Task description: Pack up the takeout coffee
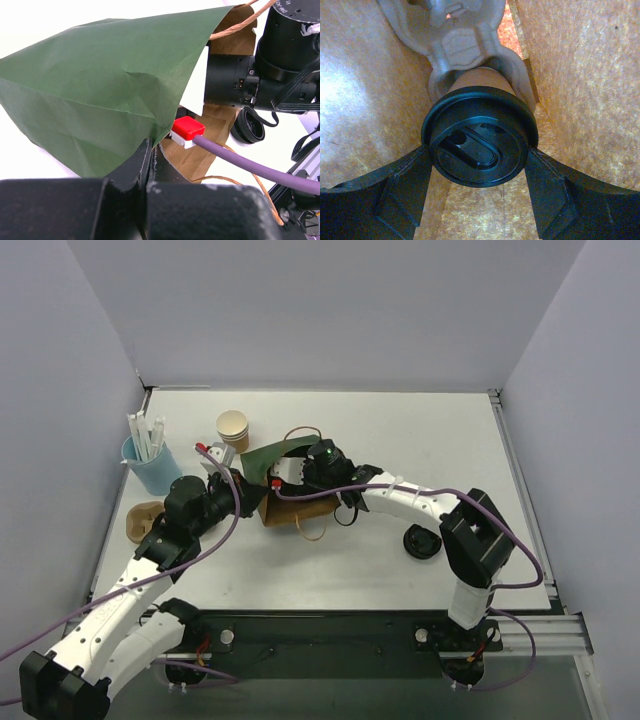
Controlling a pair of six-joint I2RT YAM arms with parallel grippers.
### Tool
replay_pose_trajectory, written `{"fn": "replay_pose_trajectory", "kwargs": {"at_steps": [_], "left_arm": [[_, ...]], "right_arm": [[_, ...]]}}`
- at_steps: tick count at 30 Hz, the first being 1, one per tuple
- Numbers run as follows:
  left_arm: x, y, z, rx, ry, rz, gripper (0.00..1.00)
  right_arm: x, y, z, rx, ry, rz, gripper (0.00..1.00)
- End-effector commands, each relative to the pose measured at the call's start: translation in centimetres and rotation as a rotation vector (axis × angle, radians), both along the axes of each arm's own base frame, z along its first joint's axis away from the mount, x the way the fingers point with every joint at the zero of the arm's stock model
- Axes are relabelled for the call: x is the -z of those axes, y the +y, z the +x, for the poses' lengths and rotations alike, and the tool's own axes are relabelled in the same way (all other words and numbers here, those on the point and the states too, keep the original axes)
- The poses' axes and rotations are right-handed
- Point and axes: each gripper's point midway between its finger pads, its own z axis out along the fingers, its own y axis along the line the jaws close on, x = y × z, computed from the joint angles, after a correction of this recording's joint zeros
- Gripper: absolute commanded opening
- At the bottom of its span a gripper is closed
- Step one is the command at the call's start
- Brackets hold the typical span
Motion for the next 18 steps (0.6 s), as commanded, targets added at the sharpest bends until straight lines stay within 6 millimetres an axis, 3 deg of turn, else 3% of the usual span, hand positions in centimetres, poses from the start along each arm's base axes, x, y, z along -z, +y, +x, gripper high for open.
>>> {"fn": "replay_pose_trajectory", "kwargs": {"at_steps": [1, 18], "left_arm": [[-0.4, -0.1, -0.2, 0.010, -0.020, -0.004, 0.00], [-0.2, -0.3, 0.1, 0.007, -0.016, -0.001, 0.00]], "right_arm": [[-0.3, 0.6, 0.5, 0.007, 0.029, 0.044, 0.27], [0.7, 1.2, 1.4, 0.050, 0.048, 0.059, 0.32]]}}
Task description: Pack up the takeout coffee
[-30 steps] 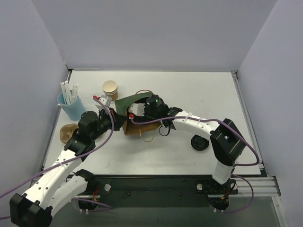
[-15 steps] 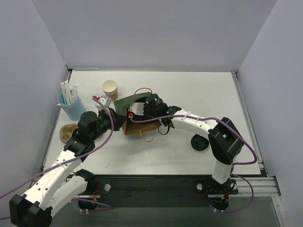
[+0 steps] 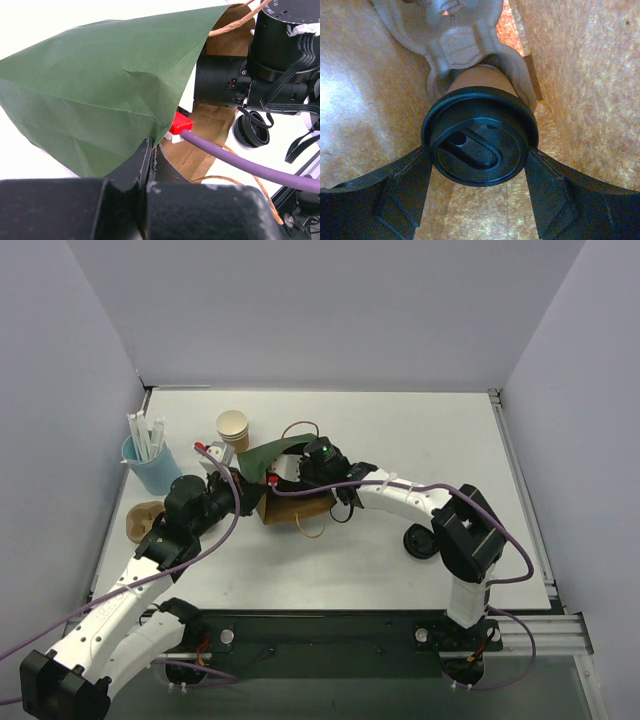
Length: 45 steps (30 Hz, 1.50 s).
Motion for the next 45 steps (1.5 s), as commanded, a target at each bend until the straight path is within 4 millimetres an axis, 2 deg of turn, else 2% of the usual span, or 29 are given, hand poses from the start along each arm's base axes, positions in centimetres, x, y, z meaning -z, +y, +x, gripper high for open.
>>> {"fn": "replay_pose_trajectory", "kwargs": {"at_steps": [1, 14, 17, 18, 21, 26, 33, 38, 45], "left_arm": [[-0.4, -0.5, -0.1, 0.028, -0.018, -0.009, 0.00], [-0.3, -0.6, -0.1, 0.031, -0.017, -0.002, 0.00], [-0.4, -0.6, 0.0, 0.033, -0.017, -0.003, 0.00], [-0.4, -0.6, 0.0, 0.033, -0.018, -0.003, 0.00], [-0.6, -0.6, 0.0, 0.028, -0.020, -0.003, 0.00], [-1.3, -0.5, 0.3, 0.018, -0.029, -0.003, 0.00], [-1.5, -0.5, 0.6, 0.014, -0.031, 0.005, 0.00], [-1.8, -0.5, 0.6, 0.015, -0.032, 0.006, 0.00], [-2.1, -0.6, 0.5, 0.019, -0.032, 0.002, 0.00]], "right_arm": [[0.3, 0.4, 0.7, 0.043, 0.036, 0.044, 0.32], [1.0, 0.4, 0.6, 0.052, 0.050, 0.042, 0.43], [1.1, 0.3, 0.5, 0.052, 0.054, 0.041, 0.49], [0.9, 0.3, 0.5, 0.054, 0.052, 0.046, 0.54], [0.3, 0.3, 0.4, 0.052, 0.049, 0.054, 0.60], [-0.8, -0.2, 0.2, 0.057, 0.051, 0.063, 0.66], [-2.2, -0.9, -0.5, 0.055, 0.050, 0.064, 0.79], [-3.3, -1.3, -0.9, 0.052, 0.051, 0.056, 0.83], [-4.3, -1.6, -0.3, 0.080, 0.037, 0.062, 0.84]]}}
